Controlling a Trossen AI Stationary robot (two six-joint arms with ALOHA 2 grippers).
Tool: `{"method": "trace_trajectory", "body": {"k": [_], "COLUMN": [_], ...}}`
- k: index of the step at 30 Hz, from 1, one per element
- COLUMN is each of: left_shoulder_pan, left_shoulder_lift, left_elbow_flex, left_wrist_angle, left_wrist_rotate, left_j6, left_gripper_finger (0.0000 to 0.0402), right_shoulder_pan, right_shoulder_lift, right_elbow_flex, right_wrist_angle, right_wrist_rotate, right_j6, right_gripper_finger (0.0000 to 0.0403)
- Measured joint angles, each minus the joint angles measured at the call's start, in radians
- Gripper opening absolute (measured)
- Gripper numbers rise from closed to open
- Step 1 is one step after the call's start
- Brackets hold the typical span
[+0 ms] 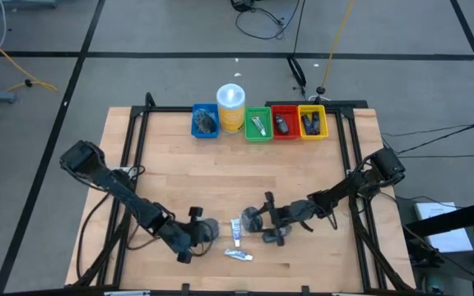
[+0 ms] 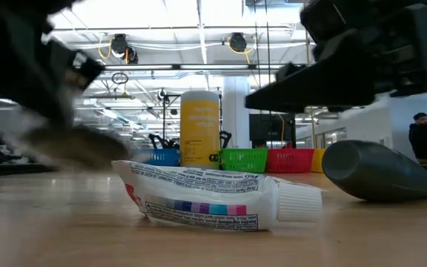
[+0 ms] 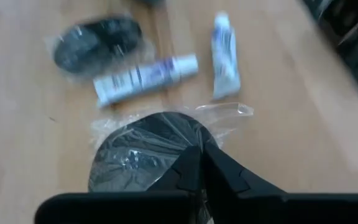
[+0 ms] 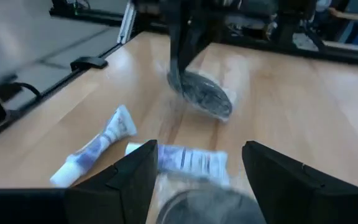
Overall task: Pick & Place Travel size toiletries
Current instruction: Put the hairbrush into the blue basket
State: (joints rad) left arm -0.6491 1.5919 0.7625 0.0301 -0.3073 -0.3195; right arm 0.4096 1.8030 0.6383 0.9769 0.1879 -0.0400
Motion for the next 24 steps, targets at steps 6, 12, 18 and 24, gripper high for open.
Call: {"method": "trace_trajectory", "body": {"k": [6,12,18,24], "left_shoulder_pan": [0.050,0.116,0.164,0.188], "left_shoulder_lift": [-0.121,-0.150,-0.151,-0.151], "left_elbow_flex": [0.008,0.008,0.008,0.008], "left_wrist_angle": [0.034,0.073,0.107,0.200], "left_wrist_rotate": [-0.002,0.067,0.080,0.082], "left_j6": [-0.084,-0.126,-0.111,-0.042], "left_gripper_finger": [0.0004,0.0008,0.0010,0.0020], "right_shoulder_pan": [-0.003,-0.024,-0.043,-0.072], "right_shoulder_lift": [0.000,-0.001,-0.001,0.034], "right_elbow_flex": [0.216,0.355,0.370,0.372], "right_wrist_angle": [-0.307,-0.410,-0.417,-0.378], "right_wrist_rotate": [0.027,0.024,0.019,-0.031], "right_j6": [-0.150,-0.279,-0.396,-0.397], "right_gripper_finger": [0.0242,0.0261,0.0219,0.0151]}}
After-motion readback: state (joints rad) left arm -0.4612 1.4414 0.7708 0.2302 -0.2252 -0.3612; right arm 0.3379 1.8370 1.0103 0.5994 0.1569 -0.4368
